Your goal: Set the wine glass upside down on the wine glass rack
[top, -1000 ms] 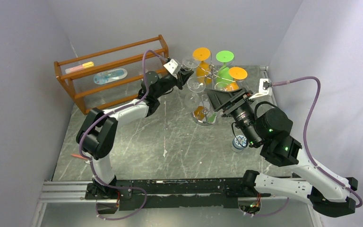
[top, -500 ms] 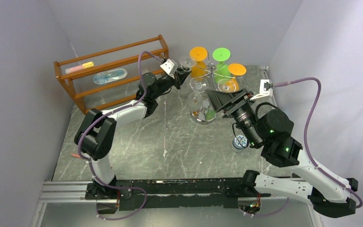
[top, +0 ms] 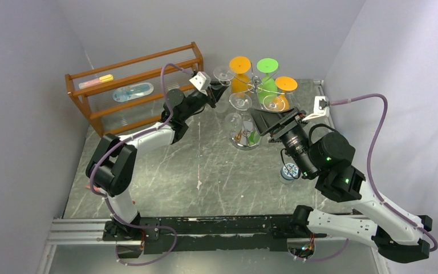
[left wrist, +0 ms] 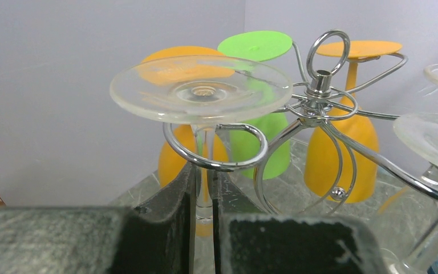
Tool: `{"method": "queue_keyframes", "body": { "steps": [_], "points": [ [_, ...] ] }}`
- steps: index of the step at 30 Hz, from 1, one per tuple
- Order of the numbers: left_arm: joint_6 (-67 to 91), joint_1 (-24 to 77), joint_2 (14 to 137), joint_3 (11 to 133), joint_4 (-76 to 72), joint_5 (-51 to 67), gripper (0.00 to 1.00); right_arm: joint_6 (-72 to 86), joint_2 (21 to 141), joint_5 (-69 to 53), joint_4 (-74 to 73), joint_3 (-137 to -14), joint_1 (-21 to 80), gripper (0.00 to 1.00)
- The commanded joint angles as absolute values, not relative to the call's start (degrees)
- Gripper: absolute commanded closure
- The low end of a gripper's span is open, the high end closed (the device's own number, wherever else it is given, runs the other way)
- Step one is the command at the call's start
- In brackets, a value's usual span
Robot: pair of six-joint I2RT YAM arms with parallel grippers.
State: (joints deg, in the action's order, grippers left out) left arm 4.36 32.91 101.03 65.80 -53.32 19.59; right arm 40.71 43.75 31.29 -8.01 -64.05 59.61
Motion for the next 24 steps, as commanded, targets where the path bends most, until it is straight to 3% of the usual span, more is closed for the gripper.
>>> {"method": "queue_keyframes", "body": {
  "steps": [1,11,16,24],
  "points": [
    [3.8,32.6,98.2,64.2,-60.8,22.0,0.95,41.0,43.1,31.8,-7.1,-63.1,59.7,0.40],
    [1.7,32.6,98.8,64.7,-56.6,28.1,0.94,41.4,42.9,31.6,-7.0,-62.7,59.6,0.40],
    [3.1,32.6,99.5,65.5,-54.0,28.1,0.75,41.5,42.7,31.5,-7.1,-62.6,59.6,0.40],
    [2.6,32.5,97.6,62.2,-54.5,25.5,0.56,41.6,42.1,31.9,-7.1,-62.4,59.6,0.40]
  ]
}}
